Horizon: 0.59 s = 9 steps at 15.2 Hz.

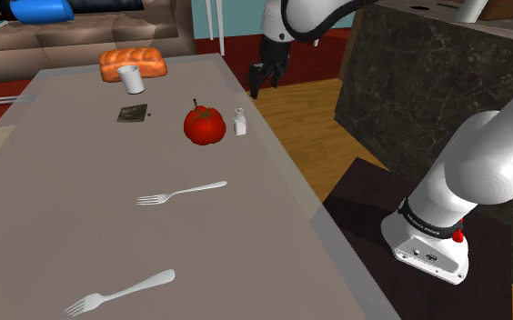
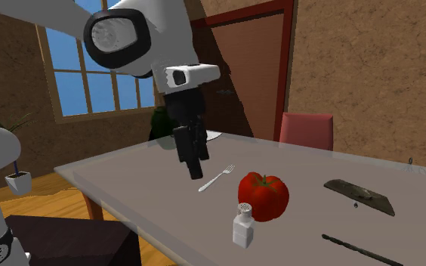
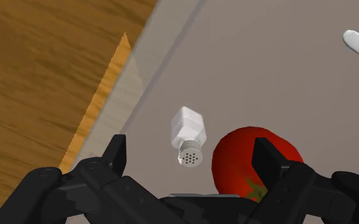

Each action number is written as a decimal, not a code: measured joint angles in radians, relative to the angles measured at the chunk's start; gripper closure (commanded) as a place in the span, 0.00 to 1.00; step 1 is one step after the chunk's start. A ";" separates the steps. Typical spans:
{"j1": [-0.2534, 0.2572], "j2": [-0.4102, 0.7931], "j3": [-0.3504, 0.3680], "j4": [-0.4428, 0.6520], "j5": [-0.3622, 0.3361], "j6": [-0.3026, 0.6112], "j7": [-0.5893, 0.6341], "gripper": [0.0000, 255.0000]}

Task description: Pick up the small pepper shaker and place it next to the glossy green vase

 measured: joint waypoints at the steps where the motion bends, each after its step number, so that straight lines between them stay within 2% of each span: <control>1: -0.003 0.043 0.002 0.019 -0.007 0.025 0.007 0.00; 9: -0.009 0.321 0.016 0.171 -0.072 0.157 0.082 0.00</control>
